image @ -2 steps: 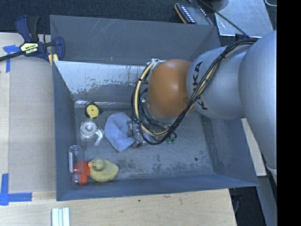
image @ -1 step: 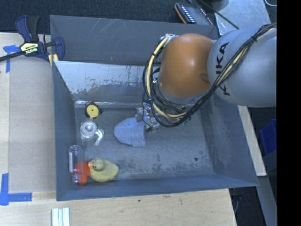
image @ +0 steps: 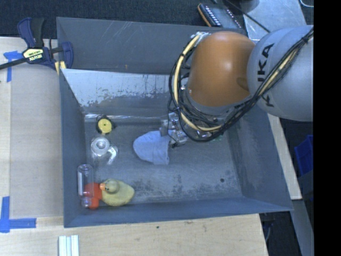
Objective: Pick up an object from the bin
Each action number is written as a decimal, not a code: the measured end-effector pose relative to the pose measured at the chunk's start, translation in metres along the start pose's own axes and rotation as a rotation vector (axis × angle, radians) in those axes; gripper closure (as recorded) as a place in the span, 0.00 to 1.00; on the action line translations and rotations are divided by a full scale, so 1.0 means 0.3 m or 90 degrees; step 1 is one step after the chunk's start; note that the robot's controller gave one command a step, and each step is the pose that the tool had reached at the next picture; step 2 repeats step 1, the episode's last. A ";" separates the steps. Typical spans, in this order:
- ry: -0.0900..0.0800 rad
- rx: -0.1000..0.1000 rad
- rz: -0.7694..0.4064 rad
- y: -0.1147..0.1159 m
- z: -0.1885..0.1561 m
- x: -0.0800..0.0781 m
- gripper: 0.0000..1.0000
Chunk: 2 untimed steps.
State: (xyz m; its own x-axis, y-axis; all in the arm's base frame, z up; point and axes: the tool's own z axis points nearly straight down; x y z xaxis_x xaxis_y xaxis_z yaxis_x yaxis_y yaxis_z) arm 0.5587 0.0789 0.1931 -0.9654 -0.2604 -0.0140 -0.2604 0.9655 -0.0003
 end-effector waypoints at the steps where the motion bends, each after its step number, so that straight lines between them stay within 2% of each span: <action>1: -0.011 0.001 -0.019 0.031 -0.202 -0.084 1.00; 2: -0.011 0.001 -0.019 0.031 -0.202 -0.084 1.00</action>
Offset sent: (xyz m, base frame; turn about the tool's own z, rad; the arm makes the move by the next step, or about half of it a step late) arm 0.0035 0.0140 0.0973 0.0248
